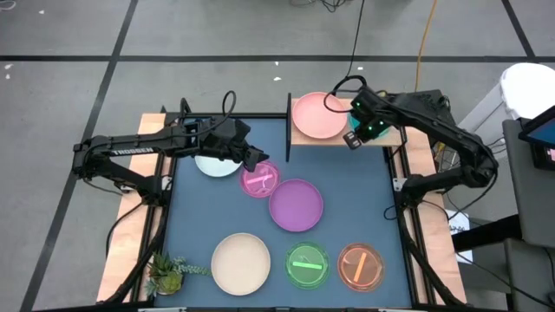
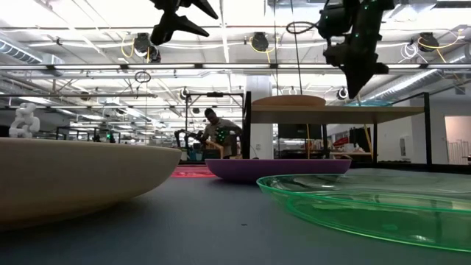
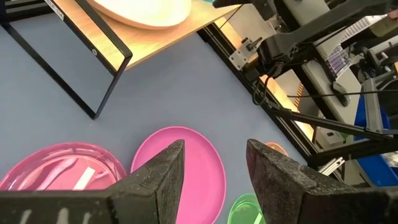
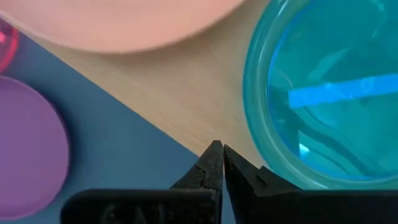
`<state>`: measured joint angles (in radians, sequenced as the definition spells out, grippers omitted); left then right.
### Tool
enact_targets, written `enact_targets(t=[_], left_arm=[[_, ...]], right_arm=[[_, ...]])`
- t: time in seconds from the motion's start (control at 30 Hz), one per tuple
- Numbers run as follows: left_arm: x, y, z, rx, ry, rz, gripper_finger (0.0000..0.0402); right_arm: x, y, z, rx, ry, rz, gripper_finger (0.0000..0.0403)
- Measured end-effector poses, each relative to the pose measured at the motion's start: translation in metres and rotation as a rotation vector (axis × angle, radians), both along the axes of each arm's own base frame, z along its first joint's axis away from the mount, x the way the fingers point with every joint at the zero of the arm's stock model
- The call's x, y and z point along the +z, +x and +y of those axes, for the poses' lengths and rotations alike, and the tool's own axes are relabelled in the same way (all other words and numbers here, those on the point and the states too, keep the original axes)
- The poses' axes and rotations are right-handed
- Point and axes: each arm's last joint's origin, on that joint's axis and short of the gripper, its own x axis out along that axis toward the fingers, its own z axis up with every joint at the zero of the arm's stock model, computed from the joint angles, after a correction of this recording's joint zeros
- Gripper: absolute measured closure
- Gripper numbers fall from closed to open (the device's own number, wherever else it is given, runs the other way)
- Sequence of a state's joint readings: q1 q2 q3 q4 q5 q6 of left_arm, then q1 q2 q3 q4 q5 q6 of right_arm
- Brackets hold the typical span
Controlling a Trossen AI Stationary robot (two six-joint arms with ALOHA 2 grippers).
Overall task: Place and stack plates onto a shelf
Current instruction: Put the small blue plate on the shelf
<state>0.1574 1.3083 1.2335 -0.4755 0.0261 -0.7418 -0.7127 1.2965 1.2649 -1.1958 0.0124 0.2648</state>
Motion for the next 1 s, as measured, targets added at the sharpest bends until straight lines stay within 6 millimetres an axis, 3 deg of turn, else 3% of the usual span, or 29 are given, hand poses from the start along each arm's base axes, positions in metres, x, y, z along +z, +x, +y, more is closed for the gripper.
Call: enact_targets(t=[0.63, 1.0], left_arm=[[-0.0007, -0.0004, 0.0, -0.016, 0.026, 0.012, 0.0224], [-0.0007, -0.0004, 0.0, -0.016, 0.025, 0.012, 0.0224]], right_arm=[[-0.0035, -0.0032, -0.0052, 0.001, -0.053, 0.097, 0.0403], [-0.0061, -0.0017, -0.0031, 0.049, 0.006, 0.05, 0.0403]])
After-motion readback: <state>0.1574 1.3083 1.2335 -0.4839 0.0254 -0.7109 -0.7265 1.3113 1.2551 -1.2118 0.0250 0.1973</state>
